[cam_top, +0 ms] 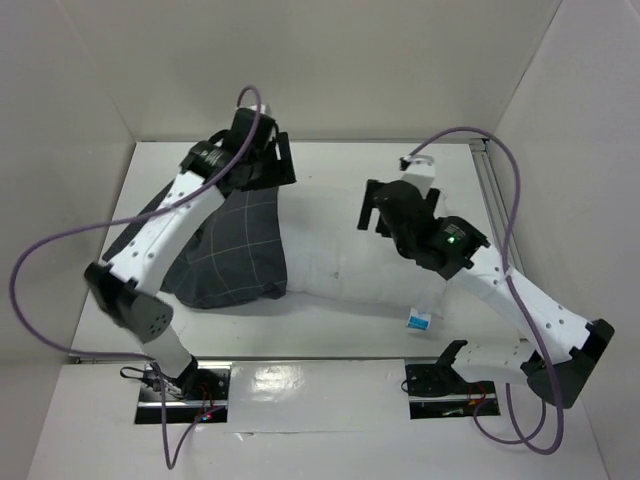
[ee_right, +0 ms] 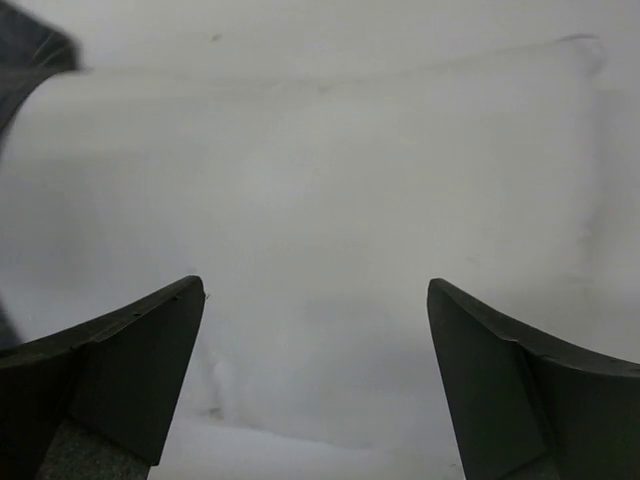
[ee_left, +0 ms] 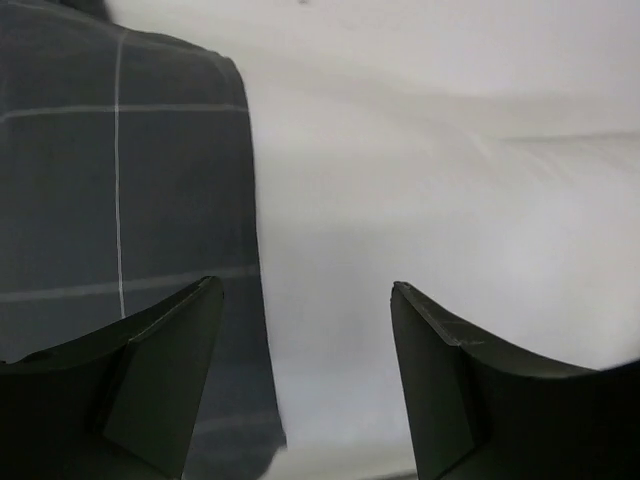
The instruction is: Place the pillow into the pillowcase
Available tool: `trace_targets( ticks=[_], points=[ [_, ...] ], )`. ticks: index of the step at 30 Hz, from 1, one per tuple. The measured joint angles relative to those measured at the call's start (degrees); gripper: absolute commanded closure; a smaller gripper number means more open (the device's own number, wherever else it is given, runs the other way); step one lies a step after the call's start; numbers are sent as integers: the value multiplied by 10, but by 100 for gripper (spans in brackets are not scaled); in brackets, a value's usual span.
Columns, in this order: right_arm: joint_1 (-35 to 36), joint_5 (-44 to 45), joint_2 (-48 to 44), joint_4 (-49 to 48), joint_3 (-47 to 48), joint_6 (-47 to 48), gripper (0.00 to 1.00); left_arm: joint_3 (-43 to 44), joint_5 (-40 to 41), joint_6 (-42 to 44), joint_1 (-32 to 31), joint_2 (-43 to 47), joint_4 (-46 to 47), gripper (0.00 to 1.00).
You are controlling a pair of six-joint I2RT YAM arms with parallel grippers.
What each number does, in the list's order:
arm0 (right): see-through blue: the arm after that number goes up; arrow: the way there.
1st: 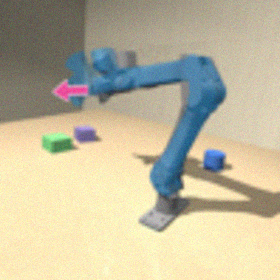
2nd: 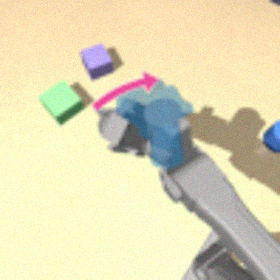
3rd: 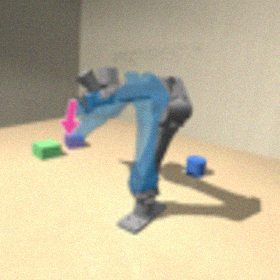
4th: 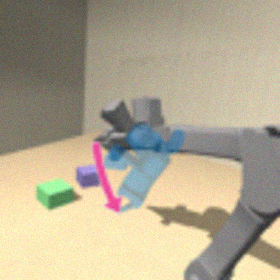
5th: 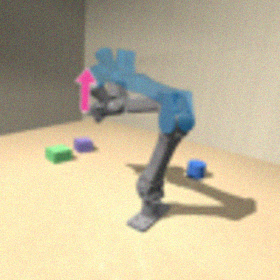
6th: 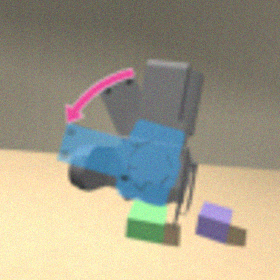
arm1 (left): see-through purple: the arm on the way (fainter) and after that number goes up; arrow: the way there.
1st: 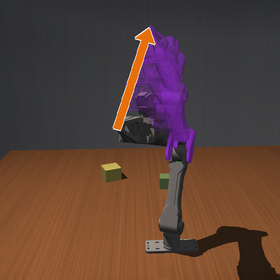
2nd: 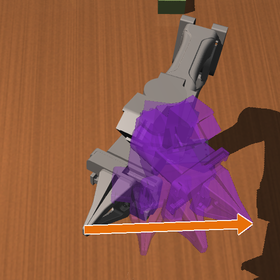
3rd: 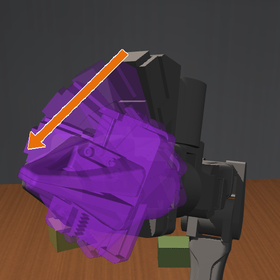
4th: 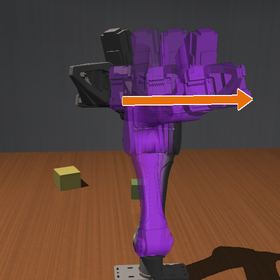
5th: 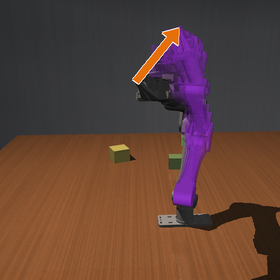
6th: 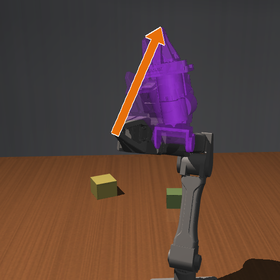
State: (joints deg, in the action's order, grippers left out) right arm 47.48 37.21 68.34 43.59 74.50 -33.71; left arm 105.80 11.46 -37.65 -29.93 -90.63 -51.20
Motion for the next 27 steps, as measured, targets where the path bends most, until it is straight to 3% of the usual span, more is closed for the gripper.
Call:
trace_targets(
  ticks=[4, 7, 12, 15, 17, 20, 21, 27],
  points=[
    [-83, 20, -25, 26, -1, 1, 0, 97, 56, 3, 10, -147, -28, 19],
    [-100, 25, -25, 31, -12, 0, 0, 164, 101, 4, 14, -235, -59, 19],
    [-101, 23, 6, 37, -47, -8, 0, 177, 147, 3, 21, -282, -92, 24],
    [-110, 22, 36, 35, -60, -12, 0, 176, 156, 4, 24, -282, -93, 32],
    [-138, 3, 56, 20, -63, -4, 0, 174, 157, 4, 27, -282, -92, 42],
    [-235, -56, 79, -28, -63, 27, 0, 170, 157, 12, 32, -282, -92, 56],
    [-271, -78, 87, -47, -61, 38, 0, 170, 157, 13, 32, -282, -92, 67],
    [-421, -181, 131, -98, -22, 77, 0, 169, 150, 34, 41, -281, -92, 93]
  ],
)
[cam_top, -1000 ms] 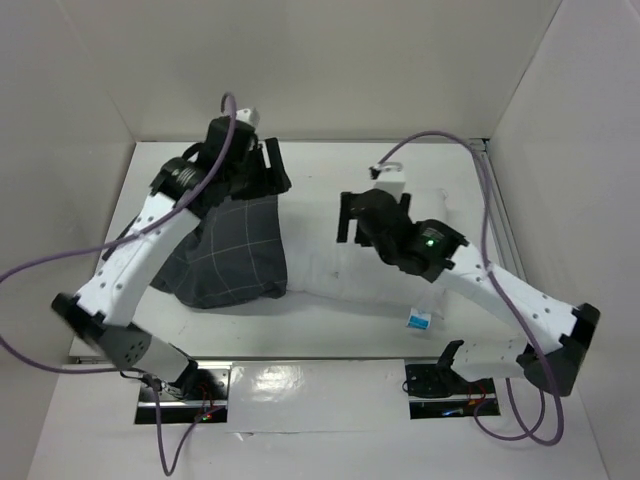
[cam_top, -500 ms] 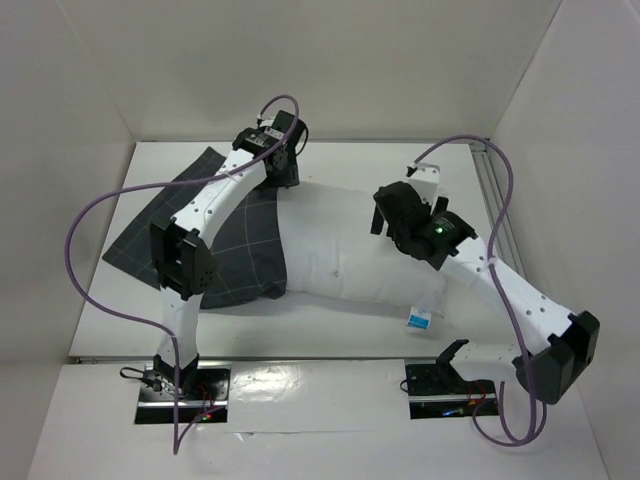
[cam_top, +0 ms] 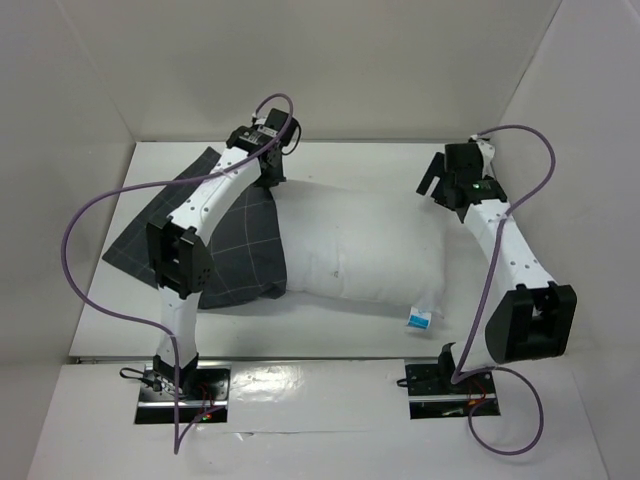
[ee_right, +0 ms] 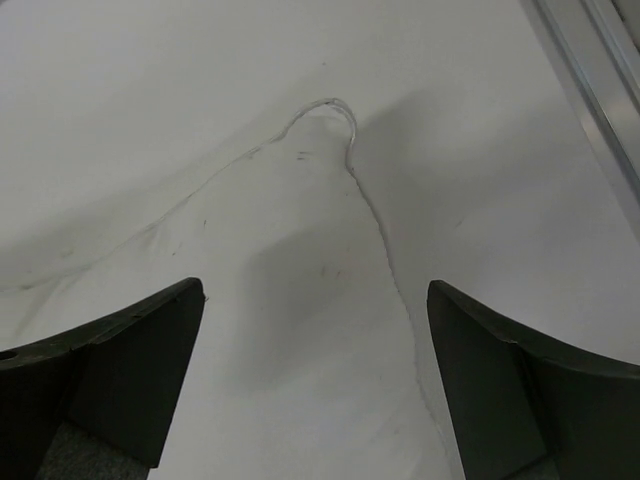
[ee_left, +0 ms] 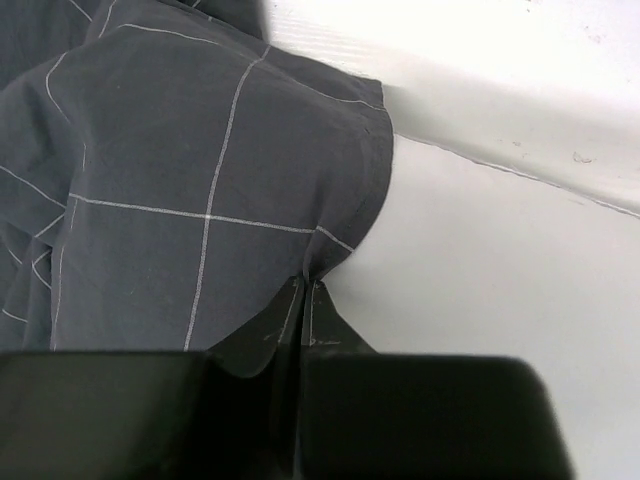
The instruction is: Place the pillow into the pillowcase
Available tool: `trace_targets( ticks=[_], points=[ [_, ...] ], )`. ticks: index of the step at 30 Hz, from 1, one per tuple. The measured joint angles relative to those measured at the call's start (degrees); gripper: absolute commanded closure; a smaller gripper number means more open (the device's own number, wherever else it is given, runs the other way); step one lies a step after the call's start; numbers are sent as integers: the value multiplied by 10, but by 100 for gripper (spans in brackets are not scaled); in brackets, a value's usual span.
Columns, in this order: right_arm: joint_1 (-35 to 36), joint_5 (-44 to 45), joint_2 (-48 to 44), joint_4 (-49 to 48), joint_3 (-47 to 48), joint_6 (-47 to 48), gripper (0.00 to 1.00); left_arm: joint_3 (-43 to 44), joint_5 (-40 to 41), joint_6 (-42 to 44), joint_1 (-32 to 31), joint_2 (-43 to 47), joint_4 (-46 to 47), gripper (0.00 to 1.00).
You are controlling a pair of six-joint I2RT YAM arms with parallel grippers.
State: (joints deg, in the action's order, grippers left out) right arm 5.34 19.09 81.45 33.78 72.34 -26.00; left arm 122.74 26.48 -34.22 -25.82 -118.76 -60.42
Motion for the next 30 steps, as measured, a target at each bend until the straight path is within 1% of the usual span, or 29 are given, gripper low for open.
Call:
trace_targets(
  ticks=[2, 5, 7, 10, 12, 14, 15, 16, 17, 18, 19, 24, 30],
  points=[
    [-34, -38, -7, -13, -11, 1, 0, 0, -5, 7, 3, 0, 0, 100],
    [-79, -96, -38, -34, -63, -2, 0, 0, -16, 12, 9, 0, 0, 100],
    [-100, -116, -61, -38, -108, -7, 0, 1, -24, 13, 12, 1, 0, 100],
    [-106, -165, -84, -49, -177, -17, 0, 2, -39, 16, 14, 1, 1, 100],
    [-105, -197, -88, -68, -209, -23, 7, 3, -54, 23, 14, 1, 1, 100],
    [-97, -222, -89, -93, -235, -29, 24, 7, -68, 28, 14, 1, 4, 100],
    [-88, -237, -91, -109, -248, -33, 51, 10, -74, 31, 11, 1, 5, 100],
    [-77, -249, -95, -120, -256, -33, 70, 14, -79, 38, 7, 1, 6, 100],
    [-64, -263, -102, -131, -262, -33, 83, 18, -86, 42, 1, 1, 8, 100],
    [-53, -271, -110, -139, -266, -36, 93, 23, -93, 46, -6, 1, 8, 100],
    [-41, -276, -120, -144, -269, -36, 100, 29, -104, 54, -16, 1, 10, 100],
    [7, -291, -174, -142, -262, -34, 100, 41, -155, 74, -79, 14, 11, 100],
    [15, -284, -207, -110, -224, -25, 100, 45, -215, 74, -148, 36, 2, 100]
  ],
)
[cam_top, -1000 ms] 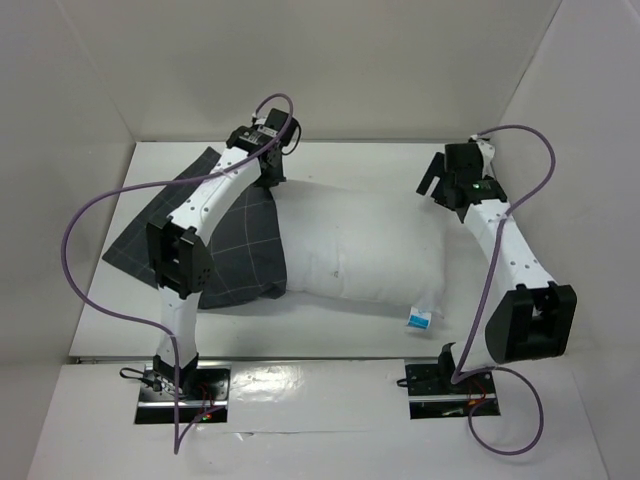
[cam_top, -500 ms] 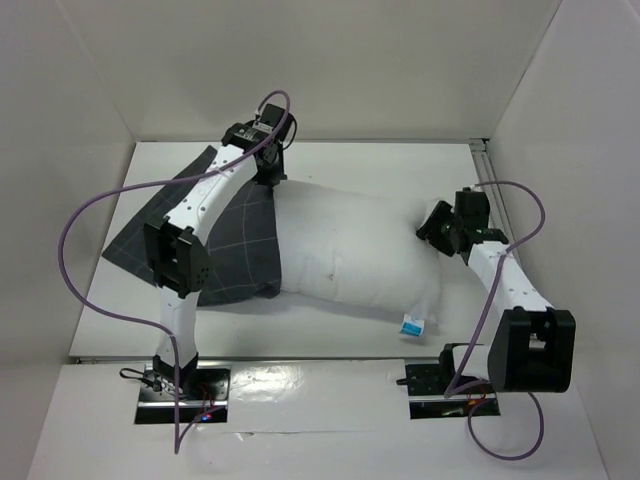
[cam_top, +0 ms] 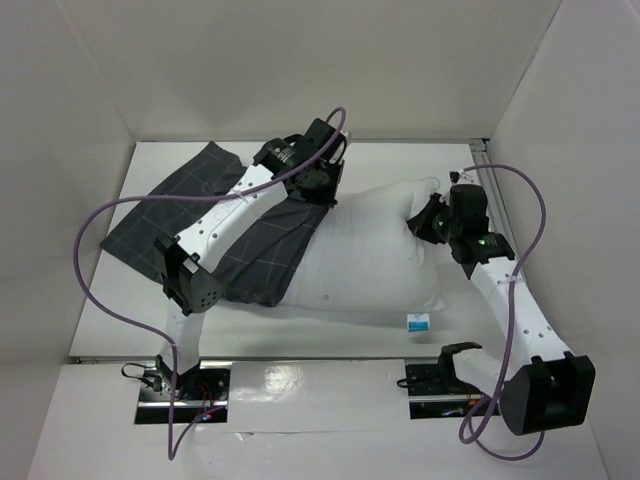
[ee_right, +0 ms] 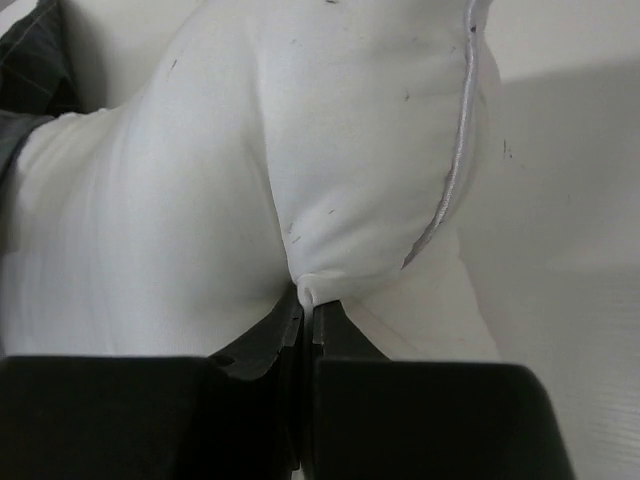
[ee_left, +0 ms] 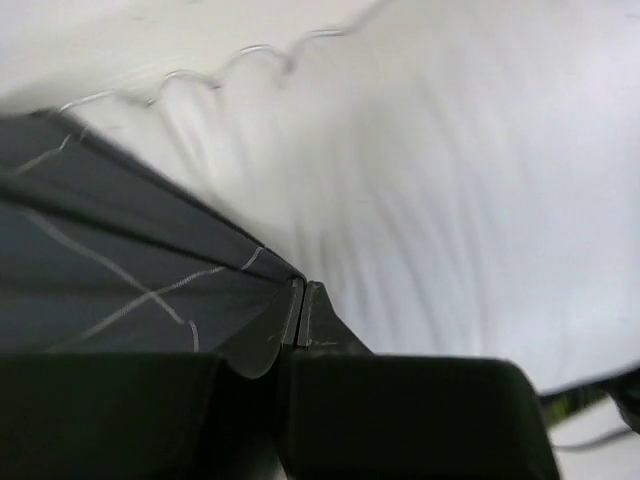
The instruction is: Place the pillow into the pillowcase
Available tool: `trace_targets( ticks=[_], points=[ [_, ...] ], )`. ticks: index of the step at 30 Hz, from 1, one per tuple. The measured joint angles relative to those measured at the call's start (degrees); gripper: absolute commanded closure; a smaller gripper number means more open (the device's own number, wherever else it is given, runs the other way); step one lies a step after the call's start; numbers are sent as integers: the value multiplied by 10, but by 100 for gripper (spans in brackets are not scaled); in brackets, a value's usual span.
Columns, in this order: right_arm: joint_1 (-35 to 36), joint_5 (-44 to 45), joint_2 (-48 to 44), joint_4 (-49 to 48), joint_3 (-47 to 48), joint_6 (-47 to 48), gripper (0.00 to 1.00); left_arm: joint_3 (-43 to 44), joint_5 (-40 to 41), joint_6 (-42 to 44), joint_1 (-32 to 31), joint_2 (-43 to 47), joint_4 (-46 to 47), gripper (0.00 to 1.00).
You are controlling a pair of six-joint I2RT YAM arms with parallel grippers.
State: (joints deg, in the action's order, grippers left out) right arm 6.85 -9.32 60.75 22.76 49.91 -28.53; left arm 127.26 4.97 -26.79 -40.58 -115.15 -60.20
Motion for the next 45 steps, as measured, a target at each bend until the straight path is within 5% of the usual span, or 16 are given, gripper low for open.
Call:
trace_targets(
  ticks=[8, 14, 16, 17, 18, 20, 22, 24, 27, 32, 36, 45],
  points=[
    [37, 62, -69, 37, 59, -5, 100, 63, -93, -10, -3, 10, -5, 100],
    [48, 124, -146, 41, -31, -41, 100, 76, -126, -27, 31, -26, 29, 100],
    [47, 134, -140, 57, -63, -50, 96, 76, -123, -27, 35, -42, 39, 84],
    [43, 134, -131, 68, -73, -52, 88, 76, -122, -25, 35, -48, 42, 68],
    [39, 131, -115, 78, -79, -53, 62, 76, -118, -20, 35, -52, 42, 61],
    [28, 125, -88, 94, -79, -53, 33, 76, -119, -14, 35, -52, 43, 37],
    [22, 118, -73, 104, -71, -49, 18, 73, -107, -9, 29, -41, 46, 26],
    [18, 113, -67, 112, -52, -40, 13, 48, -81, 0, 23, -10, 48, 20],
    [13, 104, -67, 121, -18, -31, 9, -49, -12, 0, 11, 83, 45, 20],
    [7, 83, -76, 132, 1, -18, 4, -314, 124, -45, -16, 303, 56, 38],
    [7, 68, -78, 150, -1, -14, 1, -558, 179, -135, -36, 476, 44, 28],
    [6, 15, -88, 197, -9, -6, 0, -783, 235, -234, -35, 532, 116, 29]
  ],
)
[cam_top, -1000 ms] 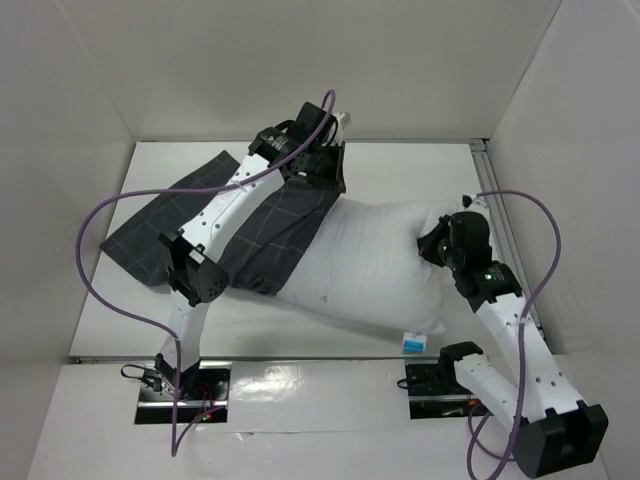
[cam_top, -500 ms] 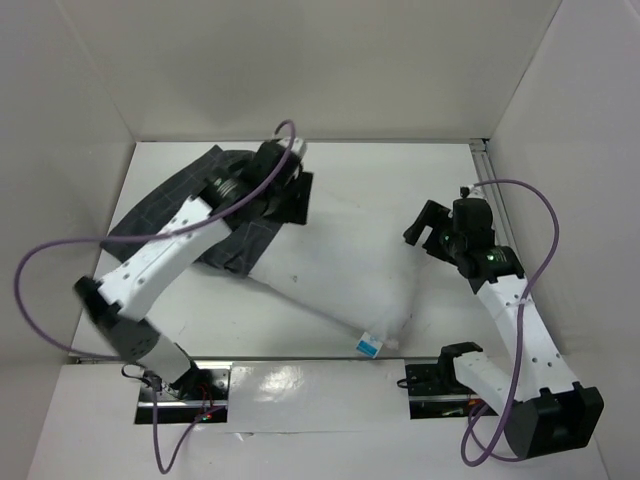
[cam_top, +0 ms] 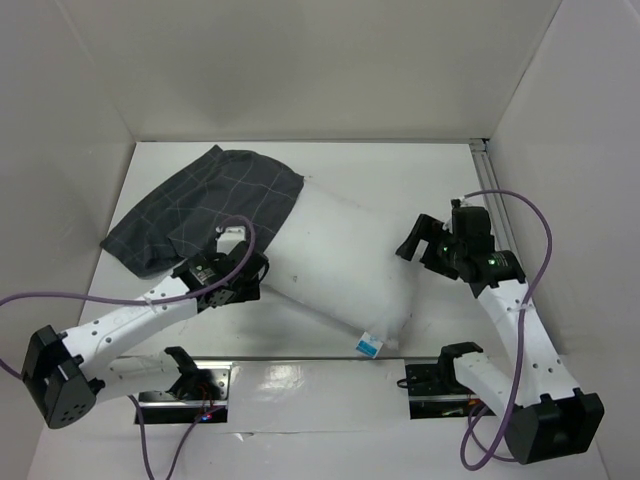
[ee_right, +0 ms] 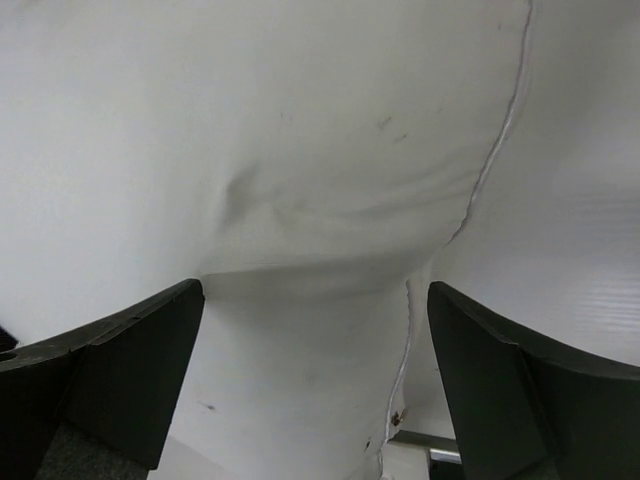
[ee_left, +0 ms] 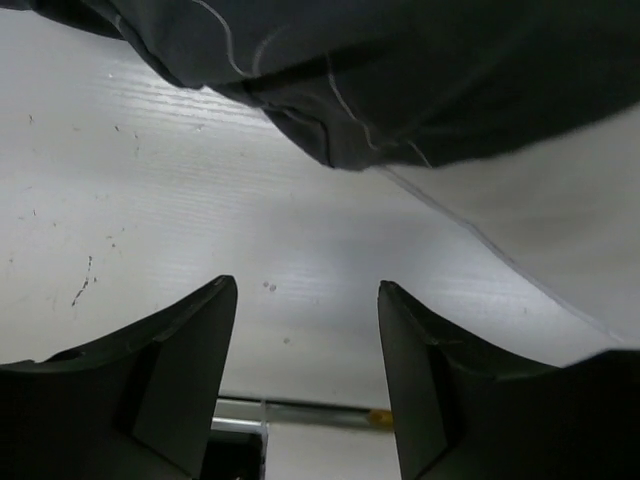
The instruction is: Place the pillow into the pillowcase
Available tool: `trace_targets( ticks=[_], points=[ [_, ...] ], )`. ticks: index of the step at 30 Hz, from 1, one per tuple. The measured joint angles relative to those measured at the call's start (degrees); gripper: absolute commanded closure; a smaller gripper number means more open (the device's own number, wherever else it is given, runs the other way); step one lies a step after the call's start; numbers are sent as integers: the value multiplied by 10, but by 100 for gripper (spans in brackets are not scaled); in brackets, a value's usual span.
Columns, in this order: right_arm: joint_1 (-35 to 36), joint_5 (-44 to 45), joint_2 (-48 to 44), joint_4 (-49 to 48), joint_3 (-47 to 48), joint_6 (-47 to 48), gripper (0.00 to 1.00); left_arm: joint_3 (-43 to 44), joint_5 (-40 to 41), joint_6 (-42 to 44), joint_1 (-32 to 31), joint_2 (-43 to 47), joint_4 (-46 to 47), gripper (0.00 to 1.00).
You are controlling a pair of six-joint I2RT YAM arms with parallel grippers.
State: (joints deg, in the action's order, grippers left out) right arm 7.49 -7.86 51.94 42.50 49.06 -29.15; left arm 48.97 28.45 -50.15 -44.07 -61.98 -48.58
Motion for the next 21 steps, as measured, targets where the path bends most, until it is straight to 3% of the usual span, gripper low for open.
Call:
trace_targets(
  ticks=[9, 21],
  points=[
    [0, -75, 0, 45, -19, 20, 0, -18, 59, -4, 56, -36, 123, 35],
    [4, -110, 0, 128, 10, 73, 0, 22, 38, 23, 115, -120, 162, 57]
  ],
)
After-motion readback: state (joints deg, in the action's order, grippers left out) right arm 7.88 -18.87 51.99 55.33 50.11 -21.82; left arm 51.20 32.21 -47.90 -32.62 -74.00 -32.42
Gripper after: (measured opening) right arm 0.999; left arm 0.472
